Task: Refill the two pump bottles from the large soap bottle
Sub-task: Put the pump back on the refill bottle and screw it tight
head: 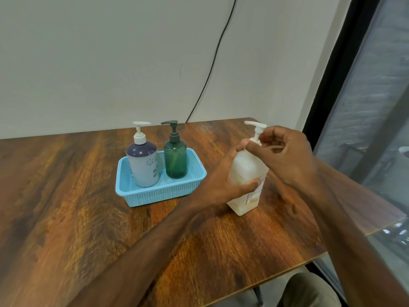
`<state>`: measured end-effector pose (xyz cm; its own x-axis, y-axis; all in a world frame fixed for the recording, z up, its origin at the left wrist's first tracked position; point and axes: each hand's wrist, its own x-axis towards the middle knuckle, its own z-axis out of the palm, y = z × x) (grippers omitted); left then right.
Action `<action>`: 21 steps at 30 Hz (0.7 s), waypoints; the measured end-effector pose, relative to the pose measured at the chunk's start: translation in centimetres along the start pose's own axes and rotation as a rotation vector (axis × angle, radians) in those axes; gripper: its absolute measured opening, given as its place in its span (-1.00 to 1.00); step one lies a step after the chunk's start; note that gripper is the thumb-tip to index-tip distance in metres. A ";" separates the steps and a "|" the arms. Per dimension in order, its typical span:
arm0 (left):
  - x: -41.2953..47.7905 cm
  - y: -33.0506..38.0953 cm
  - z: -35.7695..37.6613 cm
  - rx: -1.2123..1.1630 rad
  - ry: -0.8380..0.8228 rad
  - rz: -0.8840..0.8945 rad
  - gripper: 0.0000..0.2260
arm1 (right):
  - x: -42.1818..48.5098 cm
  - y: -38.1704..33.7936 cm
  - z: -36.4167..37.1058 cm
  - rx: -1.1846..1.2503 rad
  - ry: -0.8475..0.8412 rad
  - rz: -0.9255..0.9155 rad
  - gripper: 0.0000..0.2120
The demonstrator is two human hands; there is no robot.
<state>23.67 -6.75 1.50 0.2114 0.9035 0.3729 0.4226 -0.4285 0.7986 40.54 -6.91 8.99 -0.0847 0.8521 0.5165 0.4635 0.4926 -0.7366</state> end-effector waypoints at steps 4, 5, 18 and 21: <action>0.1 0.0 0.0 -0.014 0.002 -0.018 -0.29 | 0.0 0.0 -0.5 0.053 -0.082 -0.002 -0.69; 0.1 0.0 0.0 -0.007 0.003 -0.014 -0.32 | -0.1 0.1 -0.3 0.030 -0.039 -0.007 -0.68; -0.1 0.1 0.0 -0.006 -0.007 -0.017 -0.31 | 0.1 -0.2 -0.2 0.034 -0.025 0.018 -0.51; 0.0 0.2 0.0 -0.028 -0.002 -0.021 -0.28 | 0.1 -0.2 -0.3 0.113 -0.062 0.027 -0.49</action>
<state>23.77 -6.85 1.62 0.2044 0.9121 0.3554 0.4022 -0.4092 0.8190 40.72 -6.97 9.35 -0.1299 0.8728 0.4704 0.3645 0.4833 -0.7960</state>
